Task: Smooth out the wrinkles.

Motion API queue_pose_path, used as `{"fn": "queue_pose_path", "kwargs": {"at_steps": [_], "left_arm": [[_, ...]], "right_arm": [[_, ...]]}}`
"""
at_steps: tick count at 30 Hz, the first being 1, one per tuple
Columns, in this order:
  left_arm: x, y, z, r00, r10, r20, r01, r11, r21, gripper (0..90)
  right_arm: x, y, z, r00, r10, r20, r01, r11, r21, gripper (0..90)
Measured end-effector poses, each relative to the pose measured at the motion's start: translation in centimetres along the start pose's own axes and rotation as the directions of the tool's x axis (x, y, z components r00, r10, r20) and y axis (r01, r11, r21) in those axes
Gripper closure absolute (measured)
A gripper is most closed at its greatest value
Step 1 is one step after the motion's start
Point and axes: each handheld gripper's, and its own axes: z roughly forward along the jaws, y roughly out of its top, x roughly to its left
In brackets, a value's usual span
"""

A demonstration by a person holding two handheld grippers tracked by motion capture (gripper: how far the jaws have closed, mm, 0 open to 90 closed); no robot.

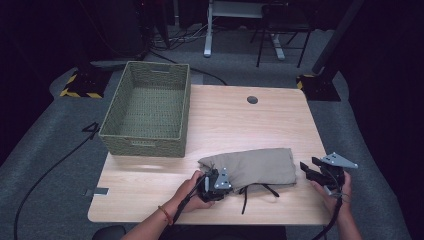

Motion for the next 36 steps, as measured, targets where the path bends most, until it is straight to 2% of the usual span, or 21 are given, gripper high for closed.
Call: {"fn": "queue_pose_path", "kwargs": {"at_steps": [1,2,4,6,7,9,11,14,16,18,19,20,21,22,23,25,27,30,31,32,36], "left_arm": [[0.0,0.0,0.0,1.0000,-0.004,-0.001,0.004,1.0000,-0.004,74.7],[0.0,0.0,0.1,1.0000,-0.007,0.000,0.007,1.0000,-0.002,74.7],[-0.1,0.1,0.1,1.0000,-0.005,-0.001,0.005,1.0000,0.002,74.7],[-0.1,0.1,0.1,0.9999,-0.012,-0.005,0.012,0.9999,0.000,74.7],[-0.1,0.1,0.1,0.9999,-0.013,-0.007,0.013,0.9999,0.002,74.7],[-0.3,0.1,0.1,0.9999,-0.005,-0.015,0.005,1.0000,0.003,74.7],[-0.4,0.1,0.1,0.9998,-0.002,-0.020,0.002,1.0000,0.002,74.9],[-0.3,0.1,0.1,0.9998,-0.006,-0.019,0.006,1.0000,-0.001,74.9],[-0.4,0.1,0.1,0.9998,-0.005,-0.022,0.005,1.0000,0.000,74.9],[-0.4,0.0,0.1,0.9997,-0.010,-0.023,0.010,0.9999,-0.007,74.8],[-0.4,0.0,0.1,0.9996,-0.015,-0.023,0.015,0.9999,-0.006,74.6],[-0.5,0.0,0.1,0.9996,-0.015,-0.024,0.015,0.9999,-0.005,73.8],[-0.6,0.1,0.1,0.9994,-0.015,-0.030,0.015,0.9999,-0.002,73.7],[-0.6,0.2,0.1,0.9994,-0.019,-0.030,0.020,0.9998,0.001,73.5],[-0.6,0.2,0.1,0.9993,-0.028,-0.023,0.029,0.9995,0.010,72.2],[-0.8,0.4,-0.1,0.9998,-0.020,0.006,0.020,0.9993,0.033,65.8],[-0.9,0.6,-0.6,0.9992,0.005,0.040,-0.007,0.9989,0.045,57.8],[-0.7,0.7,-2.3,0.9969,-0.005,0.079,0.004,0.9999,0.012,50.9],[-0.7,0.7,-2.3,0.9969,-0.005,0.079,0.004,0.9999,0.012,47.0],[-0.5,0.7,-3.5,0.9992,0.001,0.040,-0.001,1.0000,0.002,43.5],[0.3,0.6,-4.3,0.9993,-0.038,-0.008,0.037,0.9984,-0.042,38.2]], "right_arm": [[0.7,0.6,-0.5,0.9995,-0.009,-0.030,0.007,0.999,-0.041,44.3],[2.2,1.6,-1.1,0.9947,-0.043,-0.094,0.034,0.995,-0.090,42.1],[4.5,2.6,-1.2,0.9791,-0.103,-0.175,0.083,0.990,-0.118,40.1],[6.8,3.4,-0.6,0.9590,-0.181,-0.218,0.158,0.980,-0.122,41.1],[8.3,3.8,0.3,0.9408,-0.227,-0.251,0.206,0.972,-0.110,45.4],[9.3,3.6,1.7,0.9301,-0.268,-0.251,0.260,0.963,-0.067,47.3],[9.0,2.9,2.8,0.9323,-0.268,-0.243,0.268,0.963,-0.031,47.7],[5.9,2.3,3.3,0.9675,-0.179,-0.179,0.178,0.984,-0.018,49.7],[3.7,1.8,3.3,0.9846,-0.093,-0.148,0.096,0.995,0.009,54.2],[2.6,1.4,3.5,0.9918,-0.094,-0.088,0.098,0.994,0.052,53.9],[2.1,1.2,3.5,0.9925,-0.067,-0.102,0.073,0.996,0.054,56.2],[1.7,1.2,3.4,0.9952,-0.048,-0.085,0.053,0.997,0.062,60.4],[1.8,1.4,3.2,0.9963,-0.077,-0.037,0.079,0.995,0.064,60.6],[2.0,1.7,3.0,0.9961,-0.085,-0.025,0.086,0.995,0.046,60.3],[2.1,1.8,2.7,0.9961,-0.077,-0.044,0.078,0.997,0.024,59.9],[2.9,2.3,2.3,0.9935,-0.090,-0.069,0.089,0.996,-0.013,57.6],[4.3,2.8,1.7,0.9868,-0.134,-0.092,0.129,0.990,-0.058,53.6],[6.1,3.1,1.0,0.9719,-0.187,-0.142,0.174,0.979,-0.103,50.4],[6.9,3.1,0.8,0.9574,-0.218,-0.190,0.198,0.973,-0.114,49.9],[7.7,3.0,0.7,0.9469,-0.243,-0.211,0.224,0.968,-0.110,49.3],[9.0,2.4,0.8,0.9230,-0.271,-0.273,0.257,0.963,-0.086,49.2]]}}
